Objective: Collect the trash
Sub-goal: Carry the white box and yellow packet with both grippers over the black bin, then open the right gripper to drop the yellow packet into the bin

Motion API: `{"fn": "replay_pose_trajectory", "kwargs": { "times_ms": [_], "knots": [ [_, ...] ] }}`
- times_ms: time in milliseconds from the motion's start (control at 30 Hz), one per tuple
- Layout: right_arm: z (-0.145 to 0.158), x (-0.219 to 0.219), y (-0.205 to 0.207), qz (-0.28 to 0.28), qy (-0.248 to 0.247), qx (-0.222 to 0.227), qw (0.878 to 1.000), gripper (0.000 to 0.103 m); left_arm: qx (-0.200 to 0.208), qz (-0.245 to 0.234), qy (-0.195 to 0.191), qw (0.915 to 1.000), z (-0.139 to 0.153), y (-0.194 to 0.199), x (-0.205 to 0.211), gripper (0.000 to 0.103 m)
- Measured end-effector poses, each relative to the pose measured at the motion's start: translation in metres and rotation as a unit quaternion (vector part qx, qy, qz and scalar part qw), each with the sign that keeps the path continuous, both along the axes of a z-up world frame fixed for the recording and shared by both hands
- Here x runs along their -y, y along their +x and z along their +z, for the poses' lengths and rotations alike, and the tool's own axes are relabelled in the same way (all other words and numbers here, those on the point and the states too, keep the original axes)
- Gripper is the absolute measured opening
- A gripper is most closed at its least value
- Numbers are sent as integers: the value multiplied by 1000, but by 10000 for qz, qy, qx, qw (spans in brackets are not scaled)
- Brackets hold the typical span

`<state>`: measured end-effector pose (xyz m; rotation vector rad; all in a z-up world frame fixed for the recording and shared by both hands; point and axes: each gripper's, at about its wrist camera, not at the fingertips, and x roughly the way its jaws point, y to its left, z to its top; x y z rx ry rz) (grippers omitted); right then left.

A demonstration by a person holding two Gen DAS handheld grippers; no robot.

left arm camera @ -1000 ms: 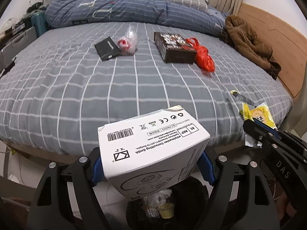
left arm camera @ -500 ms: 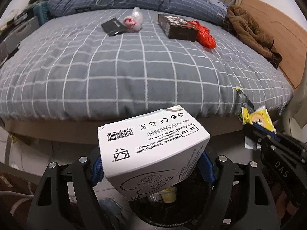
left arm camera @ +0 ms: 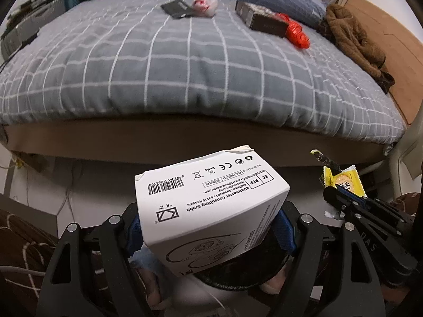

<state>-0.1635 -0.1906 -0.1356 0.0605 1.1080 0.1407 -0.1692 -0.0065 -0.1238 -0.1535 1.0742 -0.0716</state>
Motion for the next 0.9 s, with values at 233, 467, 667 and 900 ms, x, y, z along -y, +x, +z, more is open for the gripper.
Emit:
{"fn": "replay_pose_trajectory", "kwargs": {
  "times_ms": [233, 467, 667, 900],
  "knots": [
    [-32, 6, 5, 0, 53, -442, 9990, 10, -310, 82, 4, 9995, -28, 5, -9, 76],
    [-63, -1, 10, 117, 189, -1026, 9945, 12, -464, 94, 66, 9989, -46, 9, -14, 76],
    [-82, -11, 13, 147, 244, -1348, 9905, 19, -567, 176, 96, 9982, -54, 8, -26, 76],
    [-84, -26, 15, 172, 68, -1252, 9920, 50, -670, 329, 78, 9972, -62, 3, -40, 76]
  ]
}}
